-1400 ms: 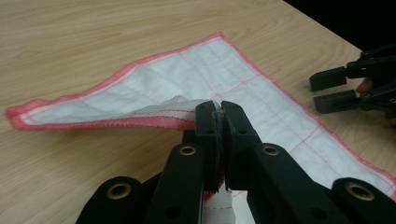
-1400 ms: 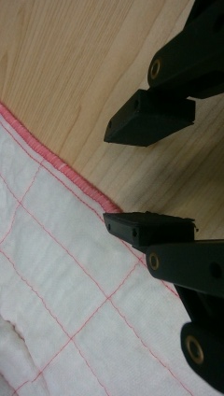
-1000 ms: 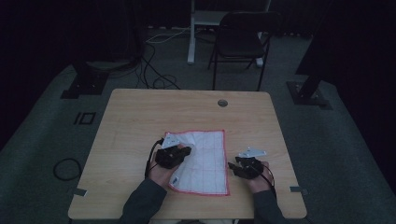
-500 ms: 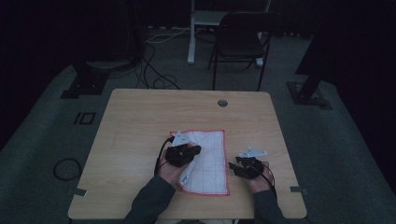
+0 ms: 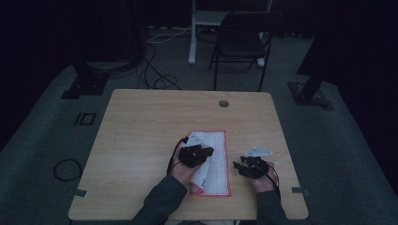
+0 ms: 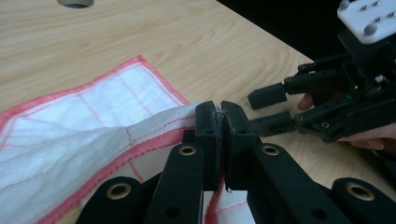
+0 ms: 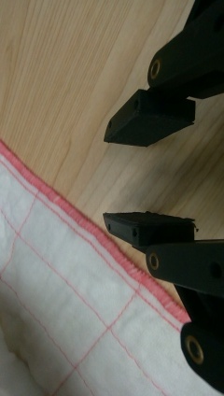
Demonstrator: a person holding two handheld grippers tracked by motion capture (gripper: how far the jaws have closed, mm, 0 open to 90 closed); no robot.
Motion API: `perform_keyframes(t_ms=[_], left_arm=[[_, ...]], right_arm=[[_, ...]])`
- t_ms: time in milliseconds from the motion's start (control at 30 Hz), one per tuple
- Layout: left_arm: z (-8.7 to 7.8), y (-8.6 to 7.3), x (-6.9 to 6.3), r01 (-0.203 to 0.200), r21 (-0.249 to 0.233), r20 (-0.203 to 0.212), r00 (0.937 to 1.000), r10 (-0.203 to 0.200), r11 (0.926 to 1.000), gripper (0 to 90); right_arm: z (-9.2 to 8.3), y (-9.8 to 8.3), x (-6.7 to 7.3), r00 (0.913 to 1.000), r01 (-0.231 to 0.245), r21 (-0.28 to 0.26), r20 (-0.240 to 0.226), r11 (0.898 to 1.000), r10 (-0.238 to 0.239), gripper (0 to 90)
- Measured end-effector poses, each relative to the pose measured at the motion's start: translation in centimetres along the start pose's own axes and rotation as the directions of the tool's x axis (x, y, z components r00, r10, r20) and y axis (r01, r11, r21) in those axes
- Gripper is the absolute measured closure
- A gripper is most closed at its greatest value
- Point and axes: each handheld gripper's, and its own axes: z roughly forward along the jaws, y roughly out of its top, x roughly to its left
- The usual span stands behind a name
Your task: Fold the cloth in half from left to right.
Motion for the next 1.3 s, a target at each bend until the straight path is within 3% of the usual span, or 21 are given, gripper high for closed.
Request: perform_keyframes(t_ms=[567, 667, 733, 967, 1167, 1300], left_arm=[[3.0, 0.4, -1.0, 0.003, 0.034, 0.011, 0.9999, -0.003, 0.9994, 86.6], [3.3, 0.3, -1.0, 0.007, 0.04, 0.032, 0.9995, -0.008, 0.9992, 78.8], [3.1, 0.2, -1.1, -0.008, 0.04, 0.025, 0.9997, 0.007, 0.9992, 74.1], [0.9, -0.2, -1.1, -0.034, 0.032, 0.014, 0.9993, 0.034, 0.9989, 73.9], [-0.4, -1.9, -1.8, -0.08, 0.065, 0.001, 0.9967, 0.081, 0.9946, 74.3], [-1.3, -3.3, -1.7, -0.083, 0.071, -0.019, 0.9963, 0.084, 0.994, 74.3]], right_arm=[[0.0, -0.2, -0.2, 0.9999, -0.011, 0.006, 0.008, 1.0, 0.011, 55.0], [0.1, -0.1, -0.2, 1.0, -0.007, 0.006, 0.007, 1.0, 0.007, 55.0], [0.1, -0.1, -0.2, 1.0, -0.004, 0.006, 0.007, 1.0, 0.004, 55.0], [0.0, -0.1, -0.1, 0.9999, -0.007, 0.003, 0.008, 1.0, 0.007, 55.0], [-0.1, 0.0, 0.1, 0.9999, -0.004, -0.005, 0.011, 1.0, 0.004, 55.1], [-0.4, 0.5, 0.6, 0.9999, 0.012, -0.037, 0.005, 0.999, -0.012, 55.2]])
